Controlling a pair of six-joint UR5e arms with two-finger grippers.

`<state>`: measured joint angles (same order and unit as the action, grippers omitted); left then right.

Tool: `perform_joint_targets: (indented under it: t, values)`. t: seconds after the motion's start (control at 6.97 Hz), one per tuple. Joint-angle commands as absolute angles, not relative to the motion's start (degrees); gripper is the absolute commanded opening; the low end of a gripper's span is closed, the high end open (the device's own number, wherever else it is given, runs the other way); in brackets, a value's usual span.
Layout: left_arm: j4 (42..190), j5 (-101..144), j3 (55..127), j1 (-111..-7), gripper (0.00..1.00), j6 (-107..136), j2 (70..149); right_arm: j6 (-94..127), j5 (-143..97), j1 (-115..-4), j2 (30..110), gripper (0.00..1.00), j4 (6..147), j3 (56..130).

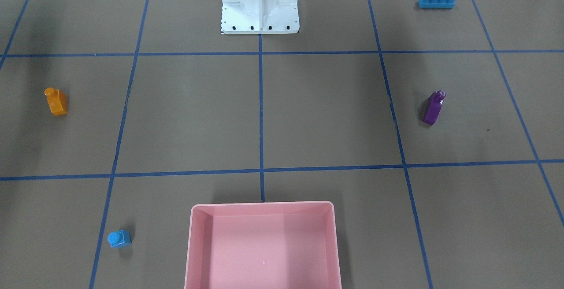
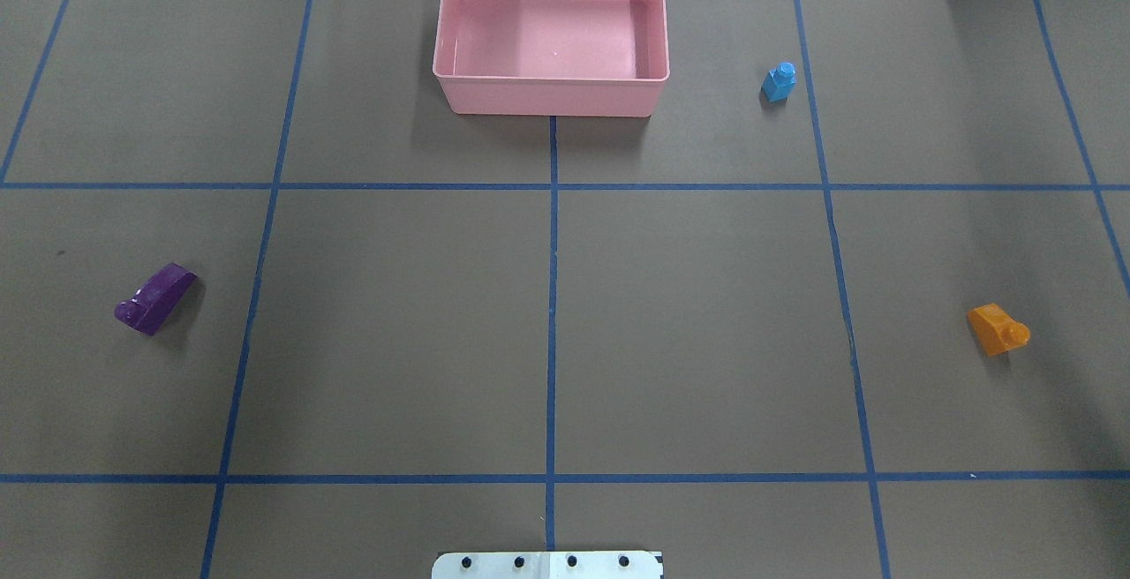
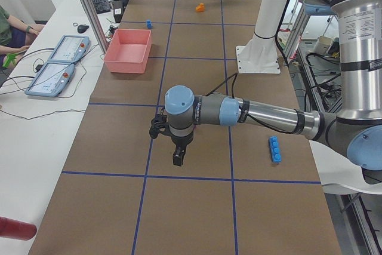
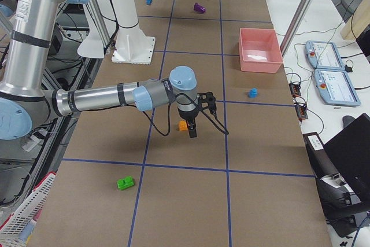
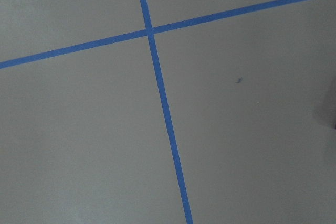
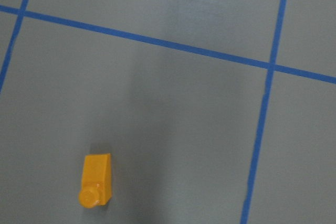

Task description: Put all blocks into box

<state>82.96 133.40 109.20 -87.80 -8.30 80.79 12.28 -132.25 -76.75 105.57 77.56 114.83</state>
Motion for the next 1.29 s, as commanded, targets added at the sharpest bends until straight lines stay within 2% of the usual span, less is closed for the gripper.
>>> perform_joint_targets:
  t: [0.0, 0.29, 0.57, 0.86, 1.0, 1.15]
  values:
    - [83.0, 133.7, 108.9, -87.8, 1.00, -8.3, 80.7, 28.3, -130.8, -63.8, 105.6, 1.00, 64.8, 112.3]
    - [83.1, 133.7, 108.8, -87.8, 1.00, -8.3, 80.6, 33.7, -126.5, -57.4, 106.1, 1.00, 51.6, 103.4]
    - [83.1, 133.9, 108.3, -87.8, 1.00, -8.4, 80.6, 42.3, -119.5, -50.1, 105.7, 1.00, 49.1, 103.3]
    - [83.1, 133.9, 108.1, -87.8, 1.00, -8.5, 80.5, 44.1, -116.9, -47.6, 105.9, 0.98, 49.0, 103.0]
    - [83.1, 133.9, 107.8, -87.8, 1.00, -8.5, 80.6, 44.2, -116.9, -47.4, 105.9, 0.72, 49.0, 102.9]
    - [83.1, 133.9, 107.7, -87.8, 1.00, -8.5, 80.6, 44.1, -117.2, -47.4, 106.0, 0.21, 49.1, 102.9]
